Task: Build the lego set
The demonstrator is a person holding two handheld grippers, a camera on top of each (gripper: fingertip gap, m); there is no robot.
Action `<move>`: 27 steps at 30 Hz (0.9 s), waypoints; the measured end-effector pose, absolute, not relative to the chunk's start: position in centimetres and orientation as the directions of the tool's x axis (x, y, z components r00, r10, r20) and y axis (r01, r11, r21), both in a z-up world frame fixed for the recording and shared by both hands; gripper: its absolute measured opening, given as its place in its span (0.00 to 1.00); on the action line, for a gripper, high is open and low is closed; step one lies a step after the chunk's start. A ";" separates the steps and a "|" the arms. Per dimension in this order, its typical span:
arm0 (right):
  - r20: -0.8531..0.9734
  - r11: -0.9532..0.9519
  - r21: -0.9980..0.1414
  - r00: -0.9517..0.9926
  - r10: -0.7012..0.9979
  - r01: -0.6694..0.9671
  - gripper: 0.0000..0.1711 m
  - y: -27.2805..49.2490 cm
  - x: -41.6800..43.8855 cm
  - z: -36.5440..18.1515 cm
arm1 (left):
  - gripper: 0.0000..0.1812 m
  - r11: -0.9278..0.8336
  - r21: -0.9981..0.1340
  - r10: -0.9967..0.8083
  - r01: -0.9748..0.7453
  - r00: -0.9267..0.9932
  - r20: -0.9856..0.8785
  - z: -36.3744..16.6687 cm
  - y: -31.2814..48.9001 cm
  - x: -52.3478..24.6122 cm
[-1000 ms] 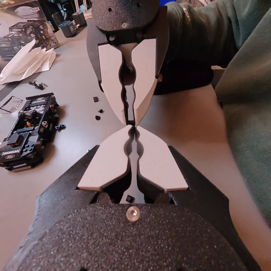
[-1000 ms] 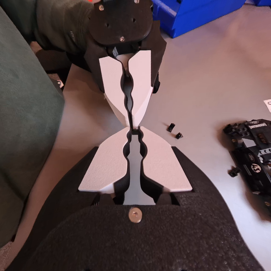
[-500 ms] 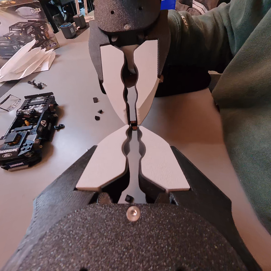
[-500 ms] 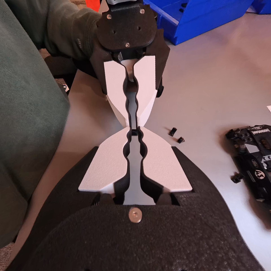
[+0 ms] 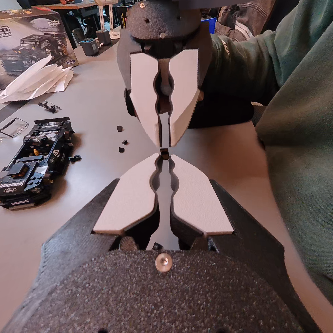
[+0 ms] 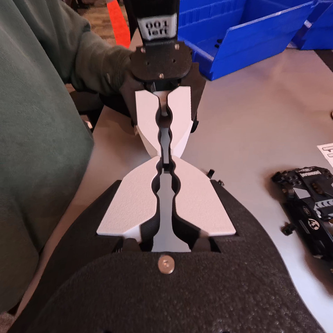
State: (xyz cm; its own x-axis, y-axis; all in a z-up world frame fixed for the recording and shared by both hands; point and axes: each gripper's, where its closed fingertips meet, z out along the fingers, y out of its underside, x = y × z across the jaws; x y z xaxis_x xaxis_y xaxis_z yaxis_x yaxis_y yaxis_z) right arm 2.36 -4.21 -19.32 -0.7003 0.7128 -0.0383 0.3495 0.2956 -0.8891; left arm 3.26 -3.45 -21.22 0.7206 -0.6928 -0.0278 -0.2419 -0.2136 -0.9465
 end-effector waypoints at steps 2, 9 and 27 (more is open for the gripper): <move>-0.050 0.262 -0.904 -0.692 0.720 0.337 0.04 -4.1 2.2 -18.7 | 0.00 -0.206 -0.958 -0.695 -0.201 0.719 -0.001 -20.8 -3.5 3.3; -0.059 0.186 -0.928 -0.623 0.780 0.322 0.03 -2.1 1.2 -17.9 | 0.00 -0.207 -0.978 -0.652 -0.030 0.750 0.115 -19.0 -2.8 2.0; 0.074 0.372 -0.563 -0.404 0.912 0.738 0.14 6.4 8.4 -27.9 | 0.02 -0.220 -0.966 -0.581 -0.133 0.814 0.021 -20.2 -2.1 0.5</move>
